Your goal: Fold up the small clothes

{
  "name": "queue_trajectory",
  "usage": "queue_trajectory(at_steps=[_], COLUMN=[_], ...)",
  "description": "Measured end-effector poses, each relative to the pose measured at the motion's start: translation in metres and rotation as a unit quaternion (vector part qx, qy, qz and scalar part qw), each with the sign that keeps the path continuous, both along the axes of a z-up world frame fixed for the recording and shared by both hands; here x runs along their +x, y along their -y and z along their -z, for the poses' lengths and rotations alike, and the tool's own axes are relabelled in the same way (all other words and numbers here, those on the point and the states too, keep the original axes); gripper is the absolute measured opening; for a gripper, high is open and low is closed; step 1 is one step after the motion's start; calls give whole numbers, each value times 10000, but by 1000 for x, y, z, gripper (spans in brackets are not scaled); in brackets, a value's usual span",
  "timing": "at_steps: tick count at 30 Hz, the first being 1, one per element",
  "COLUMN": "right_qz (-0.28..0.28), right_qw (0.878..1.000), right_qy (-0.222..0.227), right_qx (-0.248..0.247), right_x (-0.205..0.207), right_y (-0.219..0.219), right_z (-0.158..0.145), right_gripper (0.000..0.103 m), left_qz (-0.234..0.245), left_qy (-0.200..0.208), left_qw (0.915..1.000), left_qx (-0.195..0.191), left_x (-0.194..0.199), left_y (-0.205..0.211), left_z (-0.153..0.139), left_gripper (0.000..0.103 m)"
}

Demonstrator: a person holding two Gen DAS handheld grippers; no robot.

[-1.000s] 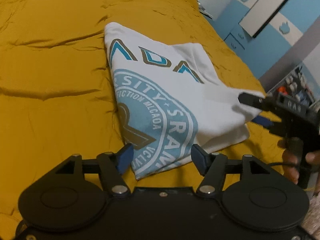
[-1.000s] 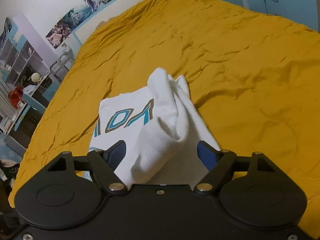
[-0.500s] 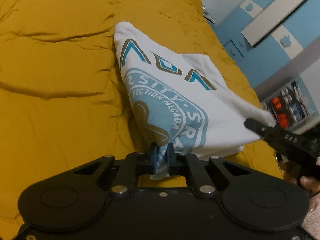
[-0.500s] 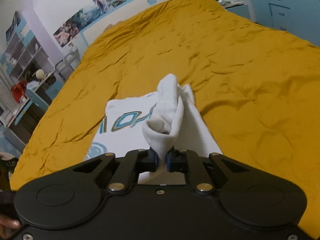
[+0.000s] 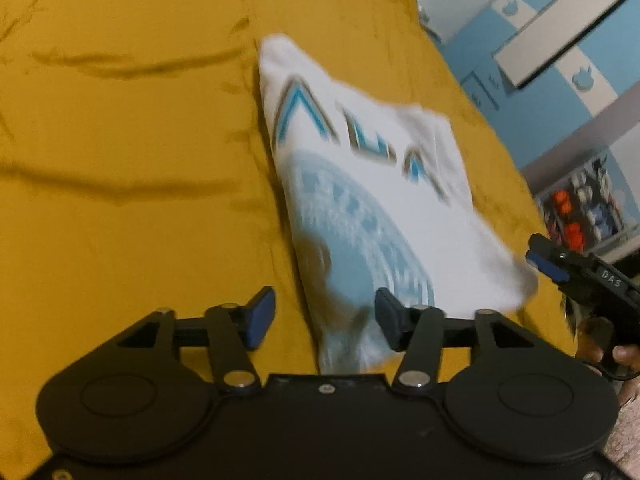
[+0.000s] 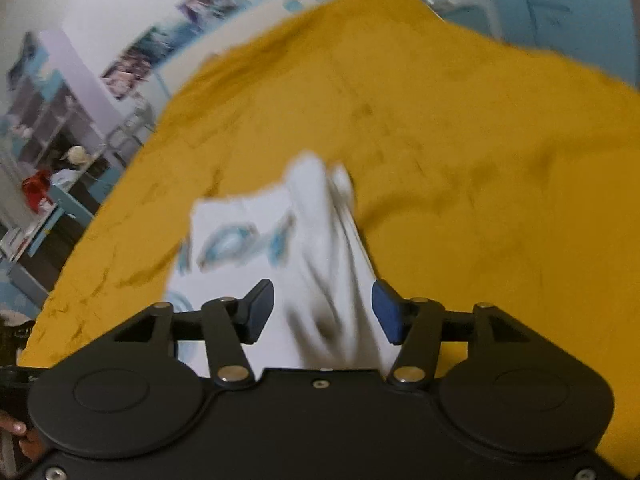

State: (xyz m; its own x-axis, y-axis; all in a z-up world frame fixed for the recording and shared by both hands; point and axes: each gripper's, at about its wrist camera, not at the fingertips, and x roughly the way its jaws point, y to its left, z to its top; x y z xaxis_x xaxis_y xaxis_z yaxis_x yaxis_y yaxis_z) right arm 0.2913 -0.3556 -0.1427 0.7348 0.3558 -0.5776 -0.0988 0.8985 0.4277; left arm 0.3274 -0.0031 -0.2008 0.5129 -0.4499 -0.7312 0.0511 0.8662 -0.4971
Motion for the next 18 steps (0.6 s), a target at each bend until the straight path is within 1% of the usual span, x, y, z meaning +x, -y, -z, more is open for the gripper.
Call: queue_trajectory(at_steps=[2,4,7,9,10,12,14,15,18], right_qz=[-66,-216,-442,-550,-572,-645,-716,-746,-801], right_qw=[9996,9988,9978,9974,9973,9967,9961,9958,9951], right_qy=[242,356,281,151,71,-19,-59,-75,-75], right_qx=[-113,-261,-399,-429,-460,-492,-516,-526,-574], right_x=[27,59,106,126,138,150,160,163,169], right_y=[-5,-13,-27,-33,-36,-40,-43,-45,-50], right_z=[-10,-10,1,9,14,17,22,24,26], right_gripper=[56,56,56,56,56,56,56,56,56], left_qz=[-171,-410,-768,-941,-1031,-1069,-1105,-1103,-1166], left_qy=[88,139,234,250,195,98,73,65,17], left_qw=[9998,9990,9966,9949,9940,9934,9930,9930,9916], left_qx=[6,-54,-174,-254,-307,-415,-412,-424,-561], left_x=[18,42,76,99,111,127,141,148,157], left_y=[-6,-12,-24,-29,-30,-32,-29,-28,-29], left_z=[-4,-1,6,10,13,20,24,26,30], left_gripper=[58,58,58,58,58,58,58,60,62])
